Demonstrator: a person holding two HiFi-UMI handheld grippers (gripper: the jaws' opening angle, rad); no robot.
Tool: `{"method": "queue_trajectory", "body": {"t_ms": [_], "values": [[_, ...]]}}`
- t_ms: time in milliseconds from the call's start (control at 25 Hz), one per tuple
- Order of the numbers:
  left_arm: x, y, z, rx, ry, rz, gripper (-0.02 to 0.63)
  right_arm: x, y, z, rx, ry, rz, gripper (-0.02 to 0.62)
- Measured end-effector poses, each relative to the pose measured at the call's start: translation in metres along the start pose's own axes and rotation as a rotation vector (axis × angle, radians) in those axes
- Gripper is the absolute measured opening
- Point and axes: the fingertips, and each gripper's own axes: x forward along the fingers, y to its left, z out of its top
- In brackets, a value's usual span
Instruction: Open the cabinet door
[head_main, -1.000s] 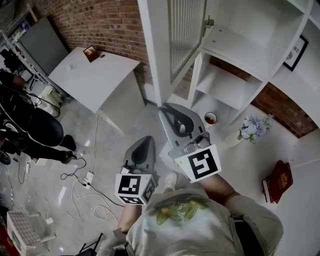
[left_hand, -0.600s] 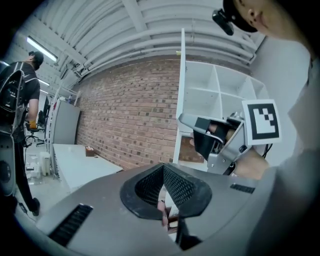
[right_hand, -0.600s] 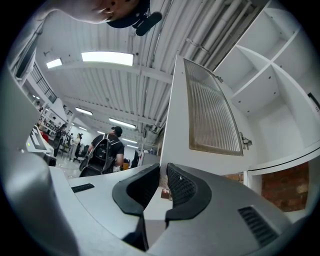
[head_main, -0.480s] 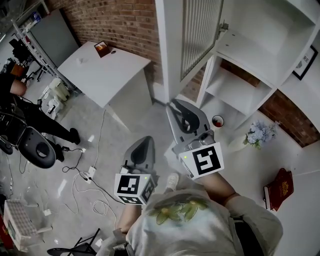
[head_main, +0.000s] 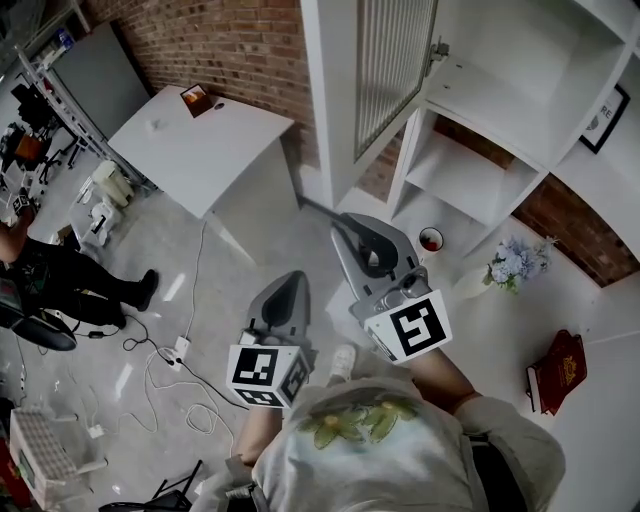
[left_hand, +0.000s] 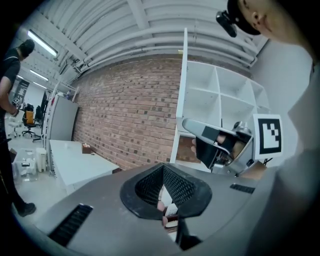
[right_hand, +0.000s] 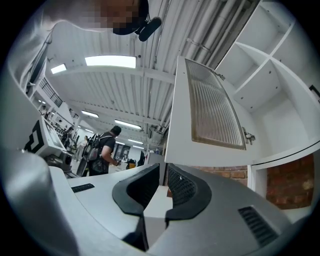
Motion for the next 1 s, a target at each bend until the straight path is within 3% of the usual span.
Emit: {"method": "queue_trajectory", "body": {"t_ms": [1000], "values": [[-0.001, -0.019, -0.005, -0.019, 0.011, -0.058, 0.009, -0.038, 0.040, -0.035, 0.058, 0.146, 0.114, 0.023]]}}
